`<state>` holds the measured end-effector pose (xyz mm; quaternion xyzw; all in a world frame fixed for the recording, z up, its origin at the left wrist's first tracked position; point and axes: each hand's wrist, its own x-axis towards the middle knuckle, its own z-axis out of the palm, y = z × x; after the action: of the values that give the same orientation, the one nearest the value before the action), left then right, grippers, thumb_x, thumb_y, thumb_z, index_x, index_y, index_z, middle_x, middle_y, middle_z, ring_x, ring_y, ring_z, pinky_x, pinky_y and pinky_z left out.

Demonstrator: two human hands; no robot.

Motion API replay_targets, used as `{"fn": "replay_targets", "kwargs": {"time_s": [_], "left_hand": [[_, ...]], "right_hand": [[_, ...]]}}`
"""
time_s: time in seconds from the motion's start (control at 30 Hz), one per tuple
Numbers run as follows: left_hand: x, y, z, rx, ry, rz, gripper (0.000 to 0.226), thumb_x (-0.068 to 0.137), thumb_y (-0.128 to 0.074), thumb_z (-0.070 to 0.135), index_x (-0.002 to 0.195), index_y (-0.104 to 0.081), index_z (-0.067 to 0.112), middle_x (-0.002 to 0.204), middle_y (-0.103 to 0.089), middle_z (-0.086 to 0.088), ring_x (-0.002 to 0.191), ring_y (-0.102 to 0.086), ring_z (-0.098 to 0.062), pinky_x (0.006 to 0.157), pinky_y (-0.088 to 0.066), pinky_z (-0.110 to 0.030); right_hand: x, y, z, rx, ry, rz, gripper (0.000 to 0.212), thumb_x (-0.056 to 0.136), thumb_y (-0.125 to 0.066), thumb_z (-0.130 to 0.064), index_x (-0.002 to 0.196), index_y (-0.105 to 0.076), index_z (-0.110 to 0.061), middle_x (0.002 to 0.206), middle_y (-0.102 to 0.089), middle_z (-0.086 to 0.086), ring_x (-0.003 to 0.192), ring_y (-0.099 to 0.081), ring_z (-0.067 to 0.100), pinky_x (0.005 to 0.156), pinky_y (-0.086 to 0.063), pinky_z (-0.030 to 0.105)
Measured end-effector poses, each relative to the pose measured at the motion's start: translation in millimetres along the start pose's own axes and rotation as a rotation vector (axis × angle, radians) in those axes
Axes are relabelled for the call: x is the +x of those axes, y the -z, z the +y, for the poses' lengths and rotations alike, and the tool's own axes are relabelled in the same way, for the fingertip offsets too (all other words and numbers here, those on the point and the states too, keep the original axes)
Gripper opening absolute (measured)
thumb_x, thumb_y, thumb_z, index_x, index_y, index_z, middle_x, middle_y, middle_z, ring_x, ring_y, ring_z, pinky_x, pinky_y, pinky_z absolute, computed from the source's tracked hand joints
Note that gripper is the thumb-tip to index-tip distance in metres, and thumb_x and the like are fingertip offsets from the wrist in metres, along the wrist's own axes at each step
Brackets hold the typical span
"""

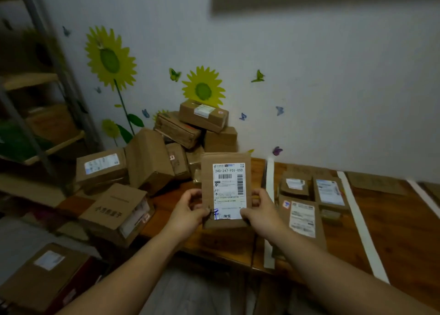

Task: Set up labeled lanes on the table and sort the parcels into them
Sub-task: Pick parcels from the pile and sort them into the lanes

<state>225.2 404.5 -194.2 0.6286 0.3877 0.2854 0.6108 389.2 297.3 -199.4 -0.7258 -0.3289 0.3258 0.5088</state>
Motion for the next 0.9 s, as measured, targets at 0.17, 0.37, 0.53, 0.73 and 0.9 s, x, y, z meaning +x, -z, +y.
{"fn": "replay_targets", "kwargs": {"time_s": [0.17,0.37,0.53,0.73,0.9], "left_hand": [[-16.3,-39.8,-12.2,-0.023,0.005,-0.134,0.041,0.086,-0.058,-0.005,0.108,-0.051,0.028,0.094,-0.066,-0.002,0.06,-0.061,0.001,0.051,-0.051,-0.015],[-25.5,-119.0,-9.8,-0.059,-0.006,-0.304,0.054,0.088,-0.058,0.0,0.132,-0.044,0.029,0.104,-0.064,0.01,0.086,-0.065,0.001,0.068,-0.056,-0.023],[-23.6,-196.1,2.2,0.038,-0.061,-0.387,0.061,0.089,-0.056,0.0,0.139,-0.035,0.03,0.118,-0.056,0.007,0.088,-0.065,-0.003,0.069,-0.059,-0.031],[-23.8,-290.1,-6.1,0.167,-0.046,-0.438,0.052,0.09,-0.057,0.005,0.129,-0.038,0.034,0.12,-0.054,0.005,0.093,-0.058,-0.006,0.066,-0.054,-0.029],[-22.2,-324.0,-43.0,0.36,-0.064,-0.462,0.055,0.087,-0.063,0.013,0.132,-0.04,0.036,0.116,-0.054,0.016,0.103,-0.053,-0.002,0.075,-0.049,-0.015]], "right_hand": [[-38.4,25.3,31.2,0.061,-0.034,0.143,0.049,0.086,-0.064,-0.004,0.115,-0.039,-0.035,0.106,-0.063,-0.013,0.092,-0.064,0.004,0.069,-0.055,0.018],[-72.8,90.9,50.2,-0.055,0.03,0.308,0.067,0.081,-0.07,-0.01,0.128,-0.035,-0.042,0.112,-0.05,-0.021,0.105,-0.05,0.002,0.07,-0.049,0.017],[-87.2,155.0,69.1,-0.184,0.091,0.401,0.068,0.078,-0.073,-0.016,0.131,-0.037,-0.041,0.131,-0.048,-0.009,0.12,-0.047,0.009,0.098,-0.05,0.038],[-95.4,234.5,111.4,-0.173,0.138,0.41,0.061,0.079,-0.074,-0.029,0.109,-0.034,-0.065,0.111,-0.048,-0.033,0.104,-0.046,-0.016,0.073,-0.042,0.01],[-87.5,257.1,159.6,-0.119,0.051,0.306,0.065,0.083,-0.07,-0.034,0.13,-0.032,-0.058,0.131,-0.049,-0.024,0.122,-0.045,0.001,0.102,-0.044,0.034]]}}
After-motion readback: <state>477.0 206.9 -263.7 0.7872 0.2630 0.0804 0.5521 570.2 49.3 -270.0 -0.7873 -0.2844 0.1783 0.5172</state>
